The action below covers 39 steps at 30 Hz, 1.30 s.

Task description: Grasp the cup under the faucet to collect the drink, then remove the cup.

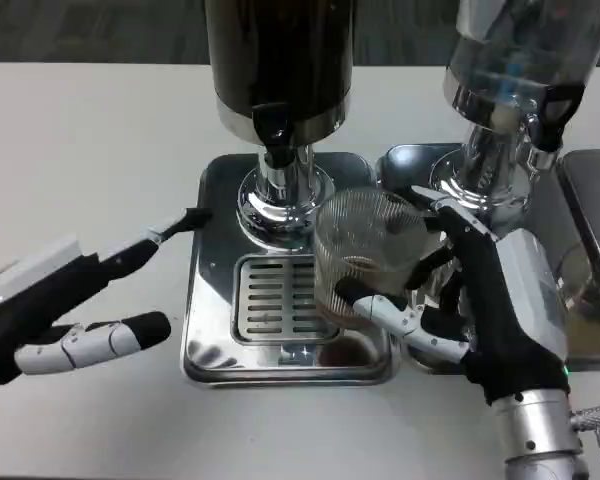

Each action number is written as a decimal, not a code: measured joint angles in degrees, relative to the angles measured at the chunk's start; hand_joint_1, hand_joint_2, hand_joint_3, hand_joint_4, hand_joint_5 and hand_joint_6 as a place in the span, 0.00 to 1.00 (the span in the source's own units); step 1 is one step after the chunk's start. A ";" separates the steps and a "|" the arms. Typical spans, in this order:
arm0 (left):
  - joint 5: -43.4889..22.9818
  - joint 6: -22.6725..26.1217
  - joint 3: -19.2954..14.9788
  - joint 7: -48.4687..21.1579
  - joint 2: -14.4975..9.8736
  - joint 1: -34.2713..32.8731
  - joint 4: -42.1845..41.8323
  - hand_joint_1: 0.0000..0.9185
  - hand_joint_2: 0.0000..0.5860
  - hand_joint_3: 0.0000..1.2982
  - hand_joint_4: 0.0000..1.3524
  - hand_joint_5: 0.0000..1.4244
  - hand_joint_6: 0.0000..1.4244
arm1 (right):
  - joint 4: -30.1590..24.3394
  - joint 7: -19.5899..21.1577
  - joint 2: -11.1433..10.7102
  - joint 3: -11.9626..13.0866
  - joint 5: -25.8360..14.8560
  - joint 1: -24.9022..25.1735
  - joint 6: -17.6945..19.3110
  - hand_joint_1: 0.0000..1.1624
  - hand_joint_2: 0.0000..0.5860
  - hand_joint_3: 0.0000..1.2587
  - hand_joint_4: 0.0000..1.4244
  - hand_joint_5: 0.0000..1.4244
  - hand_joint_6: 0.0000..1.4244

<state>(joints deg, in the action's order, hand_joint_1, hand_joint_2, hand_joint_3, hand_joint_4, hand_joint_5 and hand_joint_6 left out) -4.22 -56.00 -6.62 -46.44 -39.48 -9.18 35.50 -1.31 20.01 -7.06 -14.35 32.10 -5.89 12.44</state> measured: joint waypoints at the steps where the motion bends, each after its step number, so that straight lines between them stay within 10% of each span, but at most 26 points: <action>1: 0.19 -0.48 0.26 0.17 -0.14 0.21 -0.17 0.00 0.25 0.00 0.00 0.00 0.02 | -0.53 -0.30 -0.03 0.06 -0.02 -0.40 0.00 0.65 0.43 0.38 0.43 0.57 0.85; 39: 2.58 -6.87 2.28 6.81 -4.55 7.67 -10.13 0.00 0.24 0.00 0.00 0.00 0.01 | -17.66 -7.68 -0.58 1.96 -3.09 -14.38 0.97 0.65 0.46 0.40 0.45 0.59 0.85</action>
<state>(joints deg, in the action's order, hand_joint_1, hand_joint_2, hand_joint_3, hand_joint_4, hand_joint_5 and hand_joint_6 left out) -1.64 -62.87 -4.35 -39.62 -44.03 -1.51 25.38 -18.97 12.32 -7.64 -12.39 29.01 -20.27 13.40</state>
